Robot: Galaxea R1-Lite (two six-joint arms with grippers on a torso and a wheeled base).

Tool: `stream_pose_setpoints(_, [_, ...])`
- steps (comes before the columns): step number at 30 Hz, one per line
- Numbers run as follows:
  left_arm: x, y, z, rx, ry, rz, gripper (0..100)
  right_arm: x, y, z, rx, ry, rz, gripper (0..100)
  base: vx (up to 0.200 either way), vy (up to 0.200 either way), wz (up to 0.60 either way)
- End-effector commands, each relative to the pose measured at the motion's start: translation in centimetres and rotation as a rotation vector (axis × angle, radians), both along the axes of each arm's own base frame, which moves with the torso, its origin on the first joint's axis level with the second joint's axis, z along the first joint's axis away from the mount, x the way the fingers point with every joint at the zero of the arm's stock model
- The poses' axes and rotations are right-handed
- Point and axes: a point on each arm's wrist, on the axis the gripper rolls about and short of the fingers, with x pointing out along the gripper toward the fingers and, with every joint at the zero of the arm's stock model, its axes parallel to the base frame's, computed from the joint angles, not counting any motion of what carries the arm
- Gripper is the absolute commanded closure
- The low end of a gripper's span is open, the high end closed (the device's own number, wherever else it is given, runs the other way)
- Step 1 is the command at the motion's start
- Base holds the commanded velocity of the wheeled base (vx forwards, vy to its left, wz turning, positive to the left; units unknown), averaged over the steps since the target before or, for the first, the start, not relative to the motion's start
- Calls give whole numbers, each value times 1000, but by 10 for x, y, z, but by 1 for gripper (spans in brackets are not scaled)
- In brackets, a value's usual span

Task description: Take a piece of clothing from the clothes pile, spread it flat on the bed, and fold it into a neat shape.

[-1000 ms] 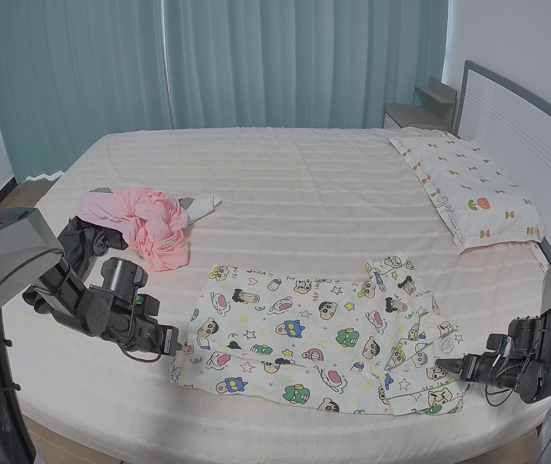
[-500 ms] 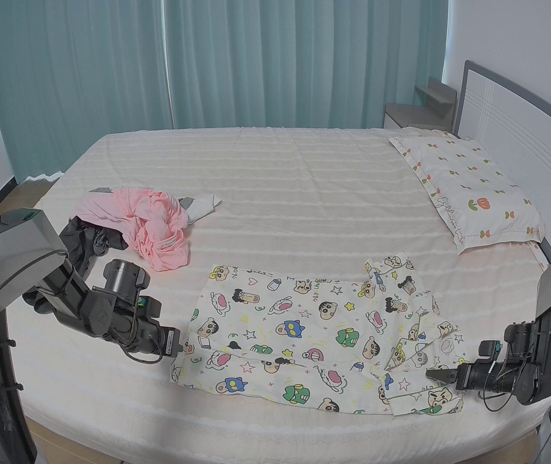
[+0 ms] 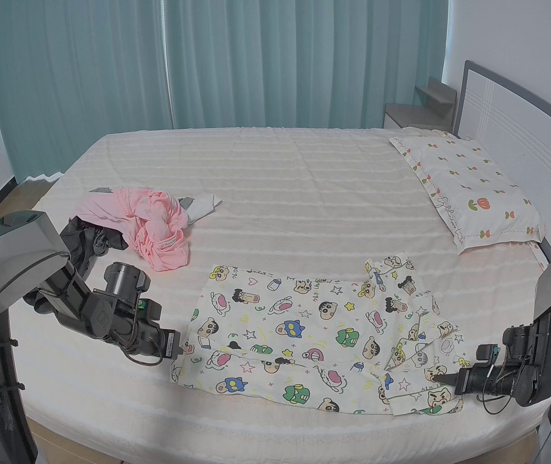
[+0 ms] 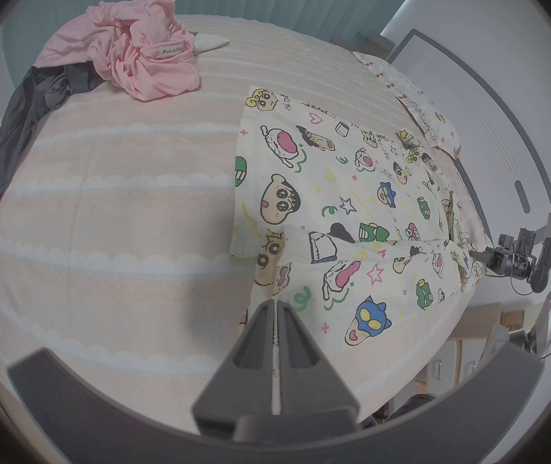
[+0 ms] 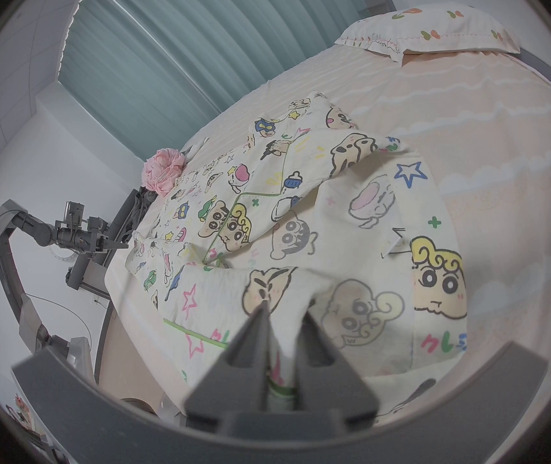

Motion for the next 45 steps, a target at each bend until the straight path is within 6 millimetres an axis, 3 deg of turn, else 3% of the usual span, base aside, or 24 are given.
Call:
stream_pose_setpoints(1, [-1,0,-1,1,4,0,100,1,-1,1,2,-18,1,100,0,0,0])
stream_pose_setpoints(9, [-3,0,-1,1,8,0,100,7,-6,21,27,-109,7,100,0,0,0])
stream_pose_setpoints(23, [-3,3,-1,0,9,10,100,36,-12,25,55,-188,-47,100,0,0,0])
stream_pose_setpoints(27, [5,3,2,-51,-41,83,100,44,-13,25,52,-217,-49,100,0,0,0])
stream_pose_setpoints(45, [4,0,-14,-115,-16,63,100,37,-11,17,62,-165,-43,100,0,0,0])
